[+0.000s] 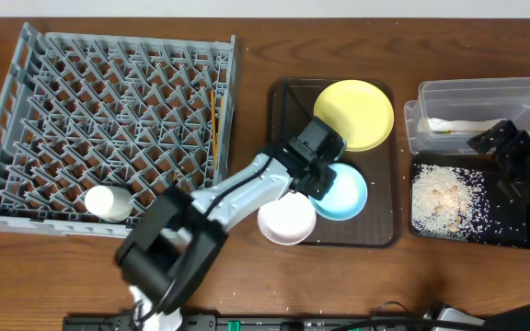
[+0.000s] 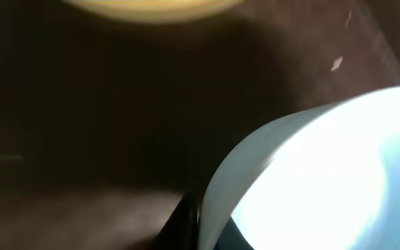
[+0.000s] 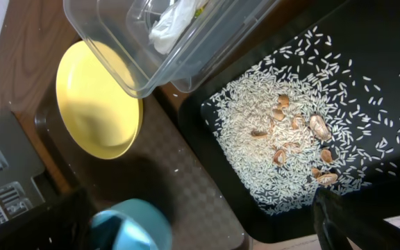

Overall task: Sort waste into correct bins and load items into the dishwasher
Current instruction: 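Reach the left gripper to the light-blue bowl and grasp its rim, then carry the blue bowl into the dish rack and stand it upright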

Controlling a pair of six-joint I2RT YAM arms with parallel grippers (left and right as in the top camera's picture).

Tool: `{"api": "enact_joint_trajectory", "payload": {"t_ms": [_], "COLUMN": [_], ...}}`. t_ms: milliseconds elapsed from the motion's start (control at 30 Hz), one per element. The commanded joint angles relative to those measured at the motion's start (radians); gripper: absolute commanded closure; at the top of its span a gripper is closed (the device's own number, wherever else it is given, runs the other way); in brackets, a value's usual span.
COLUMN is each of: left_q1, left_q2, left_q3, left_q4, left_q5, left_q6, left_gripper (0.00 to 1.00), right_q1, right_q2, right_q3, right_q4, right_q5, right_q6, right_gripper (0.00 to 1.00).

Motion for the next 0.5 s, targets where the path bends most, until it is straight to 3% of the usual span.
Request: {"api": "enact_joint_trajectory", "payload": {"t_ms": [0,267,467], "left_q1": [0.027,0.163,0.335], "left_q2": [-0.146,-0.328,-0.317], "left_q3": [0.058,0.058,0.055], "left_q4": [-0.028,-0.152,-0.187], "left_q5": [-0.269,-0.792,-1.012], "left_q6": [-0.002,0.1,0.172], "left_gripper": [0.92,0.92,0.92], "right_q1": [-0.004,-0.004,-0.004], "right_q2": [-0.014,-0.014,-0.014], "right_q3": [0.013,0.013,0.013], "right_q4": [0.0,0.0,0.0], "right_q5": [0.004,0.004,0.004], "right_q6": [0.009,0.009,0.009], "right_gripper": [0.01,0.01,0.01]}}
